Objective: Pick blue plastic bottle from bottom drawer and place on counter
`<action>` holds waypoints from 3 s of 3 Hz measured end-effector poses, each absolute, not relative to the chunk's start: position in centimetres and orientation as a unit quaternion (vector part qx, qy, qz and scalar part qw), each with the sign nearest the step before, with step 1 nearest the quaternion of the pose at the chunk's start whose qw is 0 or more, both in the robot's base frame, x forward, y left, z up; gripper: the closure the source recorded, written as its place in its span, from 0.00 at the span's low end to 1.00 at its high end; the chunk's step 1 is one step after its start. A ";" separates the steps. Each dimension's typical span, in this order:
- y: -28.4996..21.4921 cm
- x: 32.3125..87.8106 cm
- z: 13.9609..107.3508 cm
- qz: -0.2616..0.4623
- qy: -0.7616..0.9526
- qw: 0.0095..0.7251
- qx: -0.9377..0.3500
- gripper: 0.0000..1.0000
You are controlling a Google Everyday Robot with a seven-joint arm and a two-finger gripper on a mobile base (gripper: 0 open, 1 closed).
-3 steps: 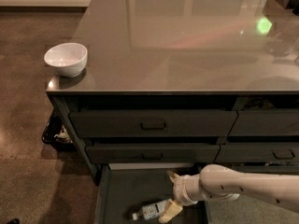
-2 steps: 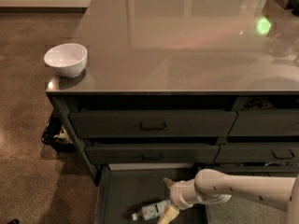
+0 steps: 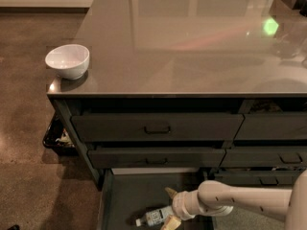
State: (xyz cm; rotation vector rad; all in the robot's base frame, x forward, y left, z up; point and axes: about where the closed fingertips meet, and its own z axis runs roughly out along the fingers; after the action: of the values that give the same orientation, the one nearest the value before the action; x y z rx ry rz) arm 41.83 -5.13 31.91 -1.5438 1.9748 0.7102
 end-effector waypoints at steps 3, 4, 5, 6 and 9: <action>-2.6 44.2 19.4 0.257 0.734 0.334 -0.533 0.00; -2.9 45.8 18.8 0.245 0.729 0.351 -0.534 0.00; -3.7 47.6 18.1 0.230 0.729 0.357 -0.538 0.00; -4.8 48.0 17.0 0.223 0.736 0.347 -0.538 0.00; -6.6 45.9 10.9 0.264 0.766 0.285 -0.513 0.19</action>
Offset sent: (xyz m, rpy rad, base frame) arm 0.0394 0.0328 -0.1800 0.1265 -0.1435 -0.1407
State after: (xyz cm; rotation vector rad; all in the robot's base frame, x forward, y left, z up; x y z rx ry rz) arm 45.86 -6.58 10.93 -1.3712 2.0490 0.7049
